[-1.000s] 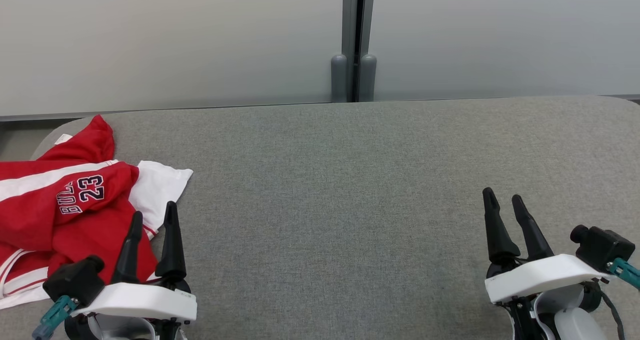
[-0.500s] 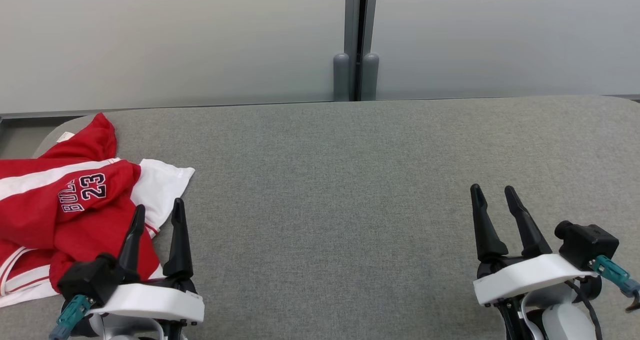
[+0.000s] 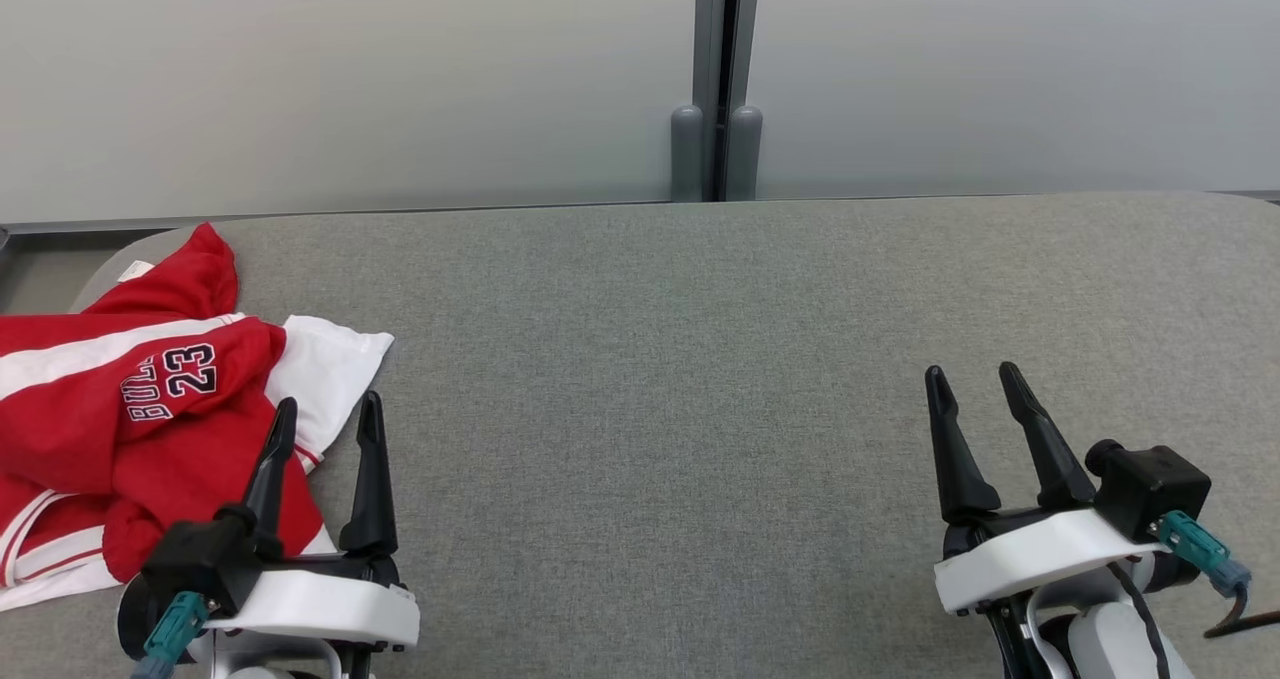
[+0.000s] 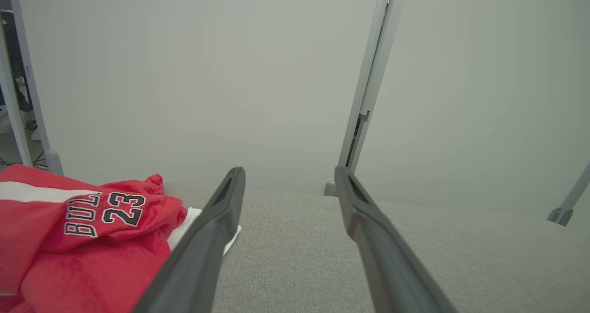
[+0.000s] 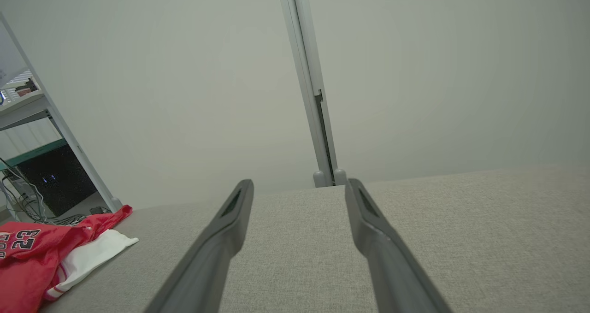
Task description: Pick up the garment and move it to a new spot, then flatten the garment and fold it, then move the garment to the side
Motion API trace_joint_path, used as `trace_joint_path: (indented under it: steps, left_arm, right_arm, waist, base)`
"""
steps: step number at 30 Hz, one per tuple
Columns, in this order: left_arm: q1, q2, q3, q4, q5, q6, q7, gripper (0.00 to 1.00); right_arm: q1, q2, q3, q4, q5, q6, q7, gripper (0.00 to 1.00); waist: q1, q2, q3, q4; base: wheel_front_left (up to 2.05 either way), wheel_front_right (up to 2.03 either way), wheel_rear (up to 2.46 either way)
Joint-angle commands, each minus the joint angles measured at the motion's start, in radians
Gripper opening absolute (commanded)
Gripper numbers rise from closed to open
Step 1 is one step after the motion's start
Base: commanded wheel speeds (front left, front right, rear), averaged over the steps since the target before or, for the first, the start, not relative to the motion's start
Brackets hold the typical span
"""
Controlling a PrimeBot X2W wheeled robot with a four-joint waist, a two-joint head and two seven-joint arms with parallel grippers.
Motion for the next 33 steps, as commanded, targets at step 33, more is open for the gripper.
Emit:
trace_joint_path:
  steps: [33]
  left_arm:
    - [-0.003, 0.008, -0.028, -0.029, 0.206, 0.021, -0.055, 1.00]
  right_arm:
    - [-0.035, -0.011, 0.032, -0.004, -0.198, 0.002, -0.061, 1.00]
  waist:
    - [0.0000, 0.0000, 0.017, 0.007]
  base:
    - [0.00, 0.00, 0.00]
